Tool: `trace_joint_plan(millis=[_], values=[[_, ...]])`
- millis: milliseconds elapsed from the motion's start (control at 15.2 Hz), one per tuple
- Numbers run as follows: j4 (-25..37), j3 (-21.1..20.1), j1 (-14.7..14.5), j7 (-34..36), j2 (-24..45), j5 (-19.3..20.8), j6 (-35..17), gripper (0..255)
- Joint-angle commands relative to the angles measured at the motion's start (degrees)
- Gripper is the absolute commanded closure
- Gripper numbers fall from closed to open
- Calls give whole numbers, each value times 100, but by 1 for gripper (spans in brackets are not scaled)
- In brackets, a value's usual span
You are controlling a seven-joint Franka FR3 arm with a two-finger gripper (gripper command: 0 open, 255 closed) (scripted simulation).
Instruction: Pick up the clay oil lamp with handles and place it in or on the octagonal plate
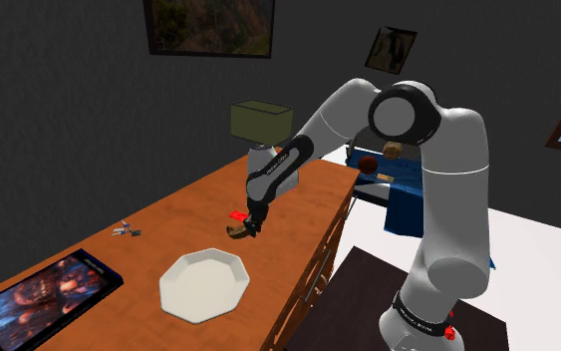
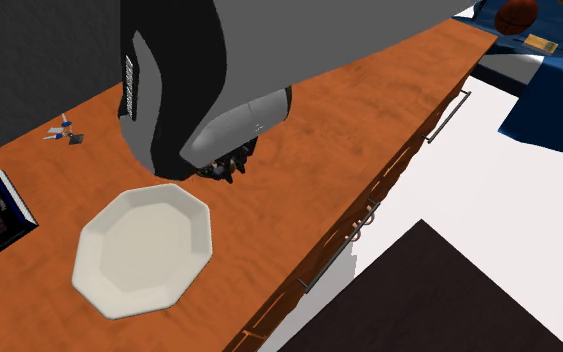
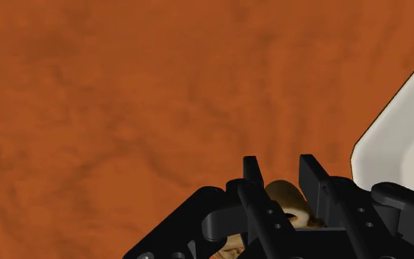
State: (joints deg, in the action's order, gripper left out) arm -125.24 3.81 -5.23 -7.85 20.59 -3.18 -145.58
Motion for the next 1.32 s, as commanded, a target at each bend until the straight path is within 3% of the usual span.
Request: trace_joint_plan(millis=[0, 858, 1254], values=[[-150, -55, -208, 298, -88, 38, -69, 255], [-180, -453, -1576, 2240, -36, 278, -171, 255], [-142, -450, -1579, 2239, 377, 280, -546, 255]])
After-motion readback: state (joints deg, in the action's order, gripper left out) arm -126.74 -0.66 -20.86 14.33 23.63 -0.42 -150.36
